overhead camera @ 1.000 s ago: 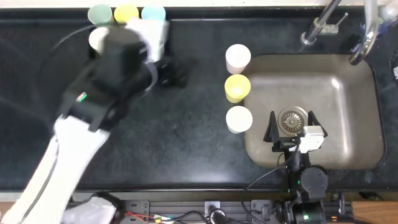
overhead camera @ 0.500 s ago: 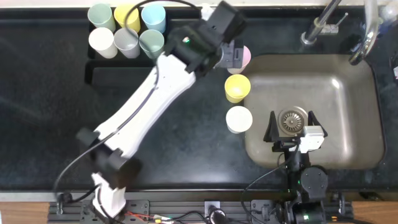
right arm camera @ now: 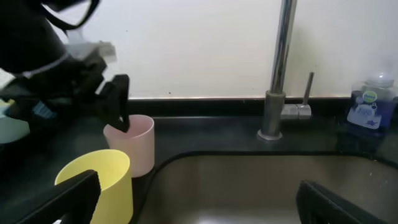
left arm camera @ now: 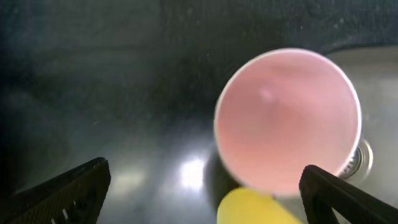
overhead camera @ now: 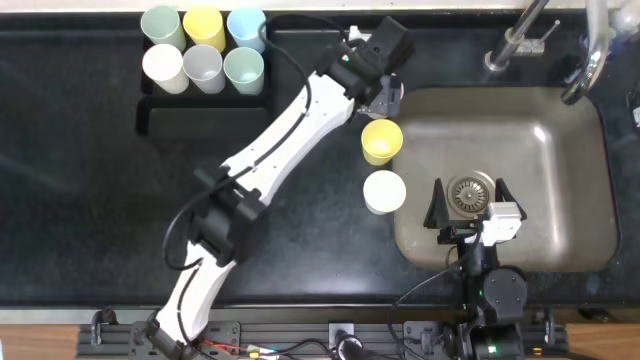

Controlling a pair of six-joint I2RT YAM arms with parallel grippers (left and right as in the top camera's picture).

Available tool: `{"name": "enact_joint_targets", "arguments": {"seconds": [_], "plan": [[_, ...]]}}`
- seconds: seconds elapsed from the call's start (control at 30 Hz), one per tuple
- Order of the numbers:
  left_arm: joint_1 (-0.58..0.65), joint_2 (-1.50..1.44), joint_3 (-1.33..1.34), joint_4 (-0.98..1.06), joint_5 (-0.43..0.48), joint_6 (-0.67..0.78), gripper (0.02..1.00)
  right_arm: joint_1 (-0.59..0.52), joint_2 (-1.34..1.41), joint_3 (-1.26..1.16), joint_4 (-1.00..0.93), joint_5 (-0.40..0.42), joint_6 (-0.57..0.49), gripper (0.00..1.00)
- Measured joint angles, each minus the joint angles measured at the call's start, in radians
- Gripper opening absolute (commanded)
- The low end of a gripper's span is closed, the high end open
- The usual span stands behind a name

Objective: Store Cups

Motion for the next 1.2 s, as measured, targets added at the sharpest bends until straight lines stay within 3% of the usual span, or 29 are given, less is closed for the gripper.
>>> {"name": "enact_joint_targets", "arguments": {"seconds": [0.43, 0.57, 0.73, 0.9, 1.0, 1.2], "plan": [[0.011, 0.066, 0.014, 0.127, 0.019, 0.0, 0.906, 0.0, 0.0, 0.0, 0.0, 0.0, 0.0, 0.998], [0.02, 0.069, 0.014, 0.131, 0.022, -0.003, 0.827, 0.0, 0.0, 0.0, 0.0, 0.0, 0.0, 0.998], [0.029, 0.087, 0.016, 0.131, 0.023, -0.008, 0.652, 0.0, 0.0, 0.0, 0.0, 0.0, 0.0, 0.998], [0.031, 0.108, 0.017, 0.121, 0.024, -0.01, 0.31, 0.0, 0.0, 0.0, 0.001, 0.0, 0.0, 0.998], [0.031, 0.109, 0.017, 0.12, 0.026, -0.011, 0.047, 0.0, 0.0, 0.0, 0.0, 0.001, 0.0, 0.998], [0.03, 0.105, 0.023, 0.105, 0.019, -0.007, 0.036, 0.0, 0.0, 0.0, 0.0, 0.0, 0.0, 0.998]]}}
